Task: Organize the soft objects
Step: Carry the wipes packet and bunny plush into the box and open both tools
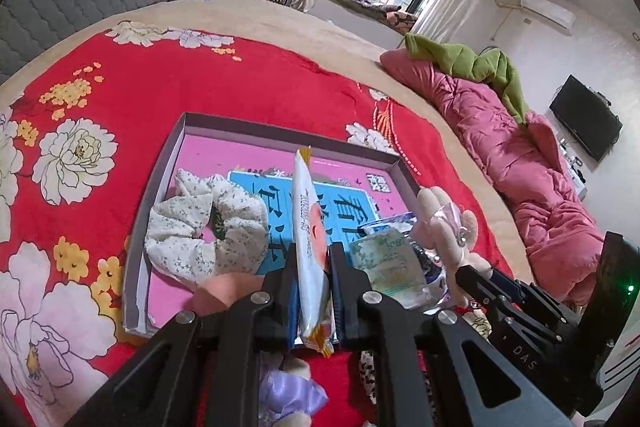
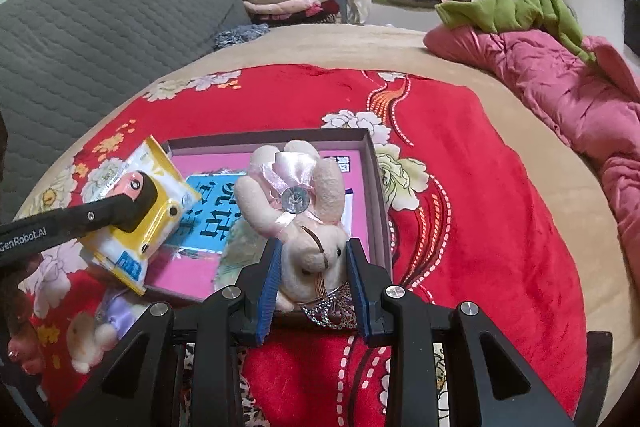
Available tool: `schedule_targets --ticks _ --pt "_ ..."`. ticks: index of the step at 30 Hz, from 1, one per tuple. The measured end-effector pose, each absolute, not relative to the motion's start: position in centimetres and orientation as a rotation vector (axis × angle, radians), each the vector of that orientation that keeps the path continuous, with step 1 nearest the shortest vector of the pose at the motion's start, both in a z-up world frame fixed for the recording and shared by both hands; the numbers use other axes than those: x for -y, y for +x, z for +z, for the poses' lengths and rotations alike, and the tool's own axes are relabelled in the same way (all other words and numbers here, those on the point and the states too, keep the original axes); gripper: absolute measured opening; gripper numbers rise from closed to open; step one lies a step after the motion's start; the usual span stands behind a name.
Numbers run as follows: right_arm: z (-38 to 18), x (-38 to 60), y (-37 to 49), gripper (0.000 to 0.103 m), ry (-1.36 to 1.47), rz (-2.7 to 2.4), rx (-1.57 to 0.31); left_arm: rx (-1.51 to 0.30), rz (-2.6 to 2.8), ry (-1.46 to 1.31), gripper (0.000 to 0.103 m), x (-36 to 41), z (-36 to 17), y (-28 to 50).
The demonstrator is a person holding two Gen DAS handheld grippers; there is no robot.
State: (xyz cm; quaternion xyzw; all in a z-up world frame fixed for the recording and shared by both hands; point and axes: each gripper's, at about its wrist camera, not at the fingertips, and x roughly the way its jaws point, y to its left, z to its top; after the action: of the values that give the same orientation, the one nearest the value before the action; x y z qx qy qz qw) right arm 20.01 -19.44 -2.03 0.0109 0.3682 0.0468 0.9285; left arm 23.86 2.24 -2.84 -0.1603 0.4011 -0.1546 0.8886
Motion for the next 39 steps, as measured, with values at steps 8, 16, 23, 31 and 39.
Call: schedule_targets --ticks 8,16,23,31,39 --pt "-2.5 18.8 20.2 0.033 0.004 0.103 -0.76 -0.849 -0.307 -0.333 0.014 -2.2 -3.7 24.7" --pt "-2.9 18.7 20.6 0.033 -0.014 0.099 -0.766 -0.842 -0.28 -0.334 0.014 -2.5 -4.0 25.5" --pt "-3.5 18.5 21.3 0.034 -0.025 0.092 -0.781 -0.86 -0.253 -0.294 0.013 -2.2 -4.4 25.9" --pt "-3.6 18.4 21.4 0.034 -0.031 0.083 -0.788 -0.866 -0.255 -0.281 0.013 -2.0 -4.4 25.8" --pt "-3.5 18.8 21.5 0.034 -0.027 0.061 -0.792 -0.874 -0.263 -0.274 0.013 -2.1 -4.3 25.5"
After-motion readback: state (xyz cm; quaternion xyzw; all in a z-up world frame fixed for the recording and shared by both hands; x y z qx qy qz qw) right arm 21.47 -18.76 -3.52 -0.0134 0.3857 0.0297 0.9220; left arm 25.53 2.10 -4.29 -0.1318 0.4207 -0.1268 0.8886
